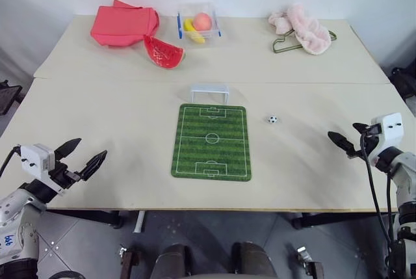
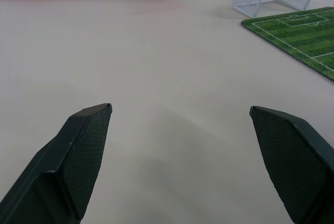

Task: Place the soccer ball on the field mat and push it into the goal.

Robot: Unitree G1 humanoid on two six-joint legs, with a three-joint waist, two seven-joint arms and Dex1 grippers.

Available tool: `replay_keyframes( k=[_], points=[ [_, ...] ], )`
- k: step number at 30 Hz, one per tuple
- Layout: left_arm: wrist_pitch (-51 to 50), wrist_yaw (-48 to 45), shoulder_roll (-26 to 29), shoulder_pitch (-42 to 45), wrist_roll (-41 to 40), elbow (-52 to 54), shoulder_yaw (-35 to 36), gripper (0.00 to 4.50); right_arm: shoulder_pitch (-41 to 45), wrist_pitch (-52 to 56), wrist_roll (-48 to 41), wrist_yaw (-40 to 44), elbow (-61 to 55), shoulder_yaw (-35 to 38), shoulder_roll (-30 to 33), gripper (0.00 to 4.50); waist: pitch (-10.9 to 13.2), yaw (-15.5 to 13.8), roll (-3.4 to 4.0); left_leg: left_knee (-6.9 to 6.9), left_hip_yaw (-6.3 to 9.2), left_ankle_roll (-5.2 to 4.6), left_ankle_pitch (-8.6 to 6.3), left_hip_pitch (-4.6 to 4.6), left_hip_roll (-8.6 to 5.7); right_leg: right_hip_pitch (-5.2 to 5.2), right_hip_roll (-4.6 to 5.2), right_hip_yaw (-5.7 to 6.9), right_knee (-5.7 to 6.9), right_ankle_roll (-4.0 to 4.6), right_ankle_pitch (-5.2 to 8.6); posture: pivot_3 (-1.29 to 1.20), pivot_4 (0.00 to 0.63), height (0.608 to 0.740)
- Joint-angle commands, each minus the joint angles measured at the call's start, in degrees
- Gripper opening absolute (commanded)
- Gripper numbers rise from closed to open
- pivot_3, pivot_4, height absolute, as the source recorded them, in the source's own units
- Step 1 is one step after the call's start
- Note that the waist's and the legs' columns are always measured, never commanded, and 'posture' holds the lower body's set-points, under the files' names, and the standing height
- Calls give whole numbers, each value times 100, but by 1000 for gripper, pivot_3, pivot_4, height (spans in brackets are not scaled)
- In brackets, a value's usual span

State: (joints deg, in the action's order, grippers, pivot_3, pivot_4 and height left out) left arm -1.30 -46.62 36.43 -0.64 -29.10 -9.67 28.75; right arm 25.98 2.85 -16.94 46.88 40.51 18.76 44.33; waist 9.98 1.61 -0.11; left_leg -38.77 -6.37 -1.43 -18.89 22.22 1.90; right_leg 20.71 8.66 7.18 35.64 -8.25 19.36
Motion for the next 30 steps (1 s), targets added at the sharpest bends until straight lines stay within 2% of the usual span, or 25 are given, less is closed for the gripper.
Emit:
replay_keyframes(
  k=[1,4,10,14,17,19,22,30],
  points=[
    [-21,-73,46,-12,-94,260,45,4500,-63,33,-101,18,-236,151,95,4459,0,-1,0,0,0,0,0,0,0,0,0,0,0,0,0,0,150,740],
    [-296,150,59,62,-105,358,66,4500,-87,125,-137,10,-340,178,129,4459,0,-3,0,0,1,0,0,0,0,0,0,0,0,0,0,0,150,740],
    [-238,22,158,219,-15,364,28,4500,18,523,-62,-42,-785,56,209,4459,0,-2,0,-1,0,0,0,0,1,0,-1,0,1,0,0,0,150,740],
    [-274,-206,211,470,-40,355,-179,4500,446,1261,-171,156,-1276,-244,127,4459,2,6,4,-3,0,0,0,0,0,1,-1,-1,1,0,0,0,150,740],
    [-379,-398,131,846,-52,373,-526,4500,848,1254,-15,296,-1321,-642,-138,4459,2,4,4,-6,-3,0,0,0,2,5,-3,-3,7,0,0,0,150,740],
    [-489,-618,16,1190,-36,416,-958,4500,1297,1201,135,558,-1062,-1079,-460,4459,2,6,4,-7,-1,1,0,0,2,5,-3,-1,12,0,0,0,150,740],
    [-399,-861,-73,1447,98,263,-1319,4500,1743,1068,270,725,-494,-1311,-720,4459,2,6,4,-10,-3,0,0,1,-1,5,-3,-2,13,0,0,0,150,740],
    [-240,-1001,-249,1678,157,165,-1580,4500,2424,215,800,855,1076,-1658,-1037,4459,3,11,4,0,8,0,0,42,-15,53,-2,17,29,0,0,0,150,740]
  ],
)
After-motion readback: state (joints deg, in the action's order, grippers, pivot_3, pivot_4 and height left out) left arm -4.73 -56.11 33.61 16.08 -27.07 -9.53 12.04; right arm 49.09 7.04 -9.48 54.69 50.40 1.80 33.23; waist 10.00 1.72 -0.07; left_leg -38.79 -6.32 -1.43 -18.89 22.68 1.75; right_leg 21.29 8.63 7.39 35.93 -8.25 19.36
